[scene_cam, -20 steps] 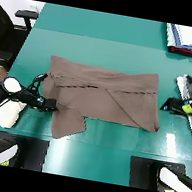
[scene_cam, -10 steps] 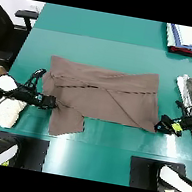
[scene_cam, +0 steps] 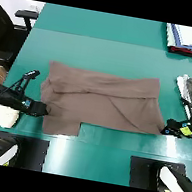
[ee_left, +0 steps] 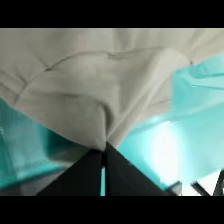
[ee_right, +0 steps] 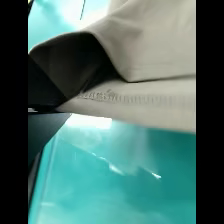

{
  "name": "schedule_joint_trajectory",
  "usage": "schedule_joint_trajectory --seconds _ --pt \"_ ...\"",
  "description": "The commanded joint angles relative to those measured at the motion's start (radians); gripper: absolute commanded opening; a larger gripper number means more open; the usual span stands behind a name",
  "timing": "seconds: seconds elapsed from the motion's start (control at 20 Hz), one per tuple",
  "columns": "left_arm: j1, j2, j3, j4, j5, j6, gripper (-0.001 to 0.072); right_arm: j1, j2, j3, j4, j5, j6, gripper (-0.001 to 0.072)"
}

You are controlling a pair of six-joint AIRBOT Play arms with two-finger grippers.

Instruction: Fold the shirts.

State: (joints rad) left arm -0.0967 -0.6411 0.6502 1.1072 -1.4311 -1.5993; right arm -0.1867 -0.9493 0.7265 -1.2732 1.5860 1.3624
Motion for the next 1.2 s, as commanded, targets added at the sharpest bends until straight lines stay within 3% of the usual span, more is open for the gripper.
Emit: schedule_joint_trajectory --seconds 0.0,0.35,0.65,0.9,0.95,1.05,1.15 --pt "0.0 0.048 0.073 0.026 -0.052 -0.016 0.0025 0.009 0.114 0.04 -0.029 0.025 0.075 0.0014" --pt "0.002 -0.241 0.247 0.252 0.301 0.031 0.0027 0.174 -0.243 0.373 -0.028 -0.055 0.078 0.0014" --pt "0.062 -0.575 0.416 0.245 0.486 0.037 0.0028 0.238 -0.564 0.679 -0.027 -0.084 0.081 0.0015" --pt "0.062 -0.665 0.443 0.21 0.539 0.085 0.0029 0.252 -0.712 0.841 -0.026 -0.076 0.115 0.0016" --pt "0.062 -0.665 0.453 0.211 0.545 0.089 0.005 0.251 -0.724 0.866 -0.027 -0.077 0.114 0.0046" --pt "0.062 -0.665 0.489 0.21 0.536 0.088 0.0476 0.226 -0.734 0.911 -0.021 -0.079 0.111 0.0378" --pt "0.062 -0.665 0.555 0.221 0.468 0.089 0.05 0.186 -0.729 0.948 0.018 -0.021 0.056 0.0414"
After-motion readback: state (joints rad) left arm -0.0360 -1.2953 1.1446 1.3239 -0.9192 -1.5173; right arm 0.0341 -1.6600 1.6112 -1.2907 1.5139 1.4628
